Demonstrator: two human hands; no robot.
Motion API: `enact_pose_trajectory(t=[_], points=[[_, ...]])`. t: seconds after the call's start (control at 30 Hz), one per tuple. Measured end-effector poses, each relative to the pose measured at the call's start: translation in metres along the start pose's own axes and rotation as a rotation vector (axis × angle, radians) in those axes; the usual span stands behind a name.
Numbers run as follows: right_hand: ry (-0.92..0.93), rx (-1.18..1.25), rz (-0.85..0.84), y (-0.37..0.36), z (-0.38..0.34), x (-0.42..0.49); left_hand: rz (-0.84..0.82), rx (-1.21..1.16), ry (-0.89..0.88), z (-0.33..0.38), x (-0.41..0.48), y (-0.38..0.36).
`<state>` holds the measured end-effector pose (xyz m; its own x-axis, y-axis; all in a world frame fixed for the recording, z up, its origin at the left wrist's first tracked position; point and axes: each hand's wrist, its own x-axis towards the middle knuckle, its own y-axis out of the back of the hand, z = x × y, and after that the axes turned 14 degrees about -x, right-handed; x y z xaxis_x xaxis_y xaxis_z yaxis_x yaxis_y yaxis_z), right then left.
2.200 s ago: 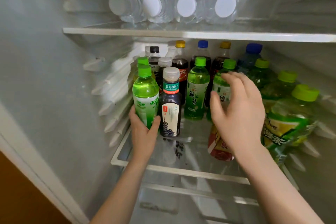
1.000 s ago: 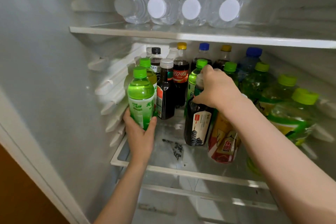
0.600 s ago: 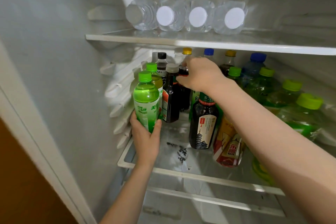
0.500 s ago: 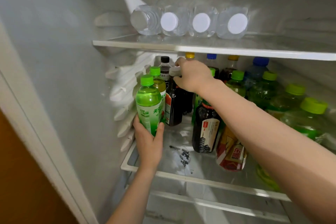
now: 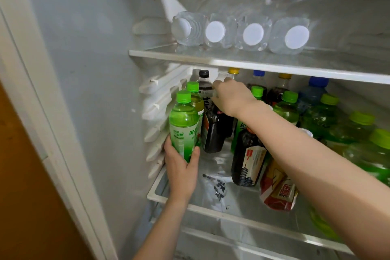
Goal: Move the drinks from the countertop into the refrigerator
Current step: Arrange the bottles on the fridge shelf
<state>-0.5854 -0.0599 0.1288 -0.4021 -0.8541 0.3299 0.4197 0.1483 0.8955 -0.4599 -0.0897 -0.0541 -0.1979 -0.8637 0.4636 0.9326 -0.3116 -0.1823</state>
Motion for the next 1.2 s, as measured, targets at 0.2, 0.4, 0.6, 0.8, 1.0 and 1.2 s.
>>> enact_pose_trajectory(t=[0.2, 0.4, 0.6, 0.8, 1.0, 1.2], points=[[0.145, -0.001, -0.017, 0.024, 0.007, -0.038, -0.005, 0.004, -0.037, -0.002, 0.001, 0.0], [0.24, 0.036, -0.048, 0.045, 0.017, -0.08, -0.002, -0.023, -0.053, -0.002, 0.0, -0.001], [0.272, 0.181, -0.009, 0.052, 0.031, -0.117, -0.011, -0.053, -0.033, -0.004, 0.002, -0.002], [0.283, 0.2, -0.015, 0.057, 0.045, -0.144, -0.021, -0.041, -0.04, -0.004, 0.003, -0.002], [0.093, 0.29, 0.07, 0.04, 0.059, -0.161, -0.015, -0.039, -0.028, -0.005, 0.001, -0.003], [0.038, 0.423, 0.203, 0.017, 0.042, -0.17, -0.007, -0.113, 0.005, 0.0, -0.001, -0.001]])
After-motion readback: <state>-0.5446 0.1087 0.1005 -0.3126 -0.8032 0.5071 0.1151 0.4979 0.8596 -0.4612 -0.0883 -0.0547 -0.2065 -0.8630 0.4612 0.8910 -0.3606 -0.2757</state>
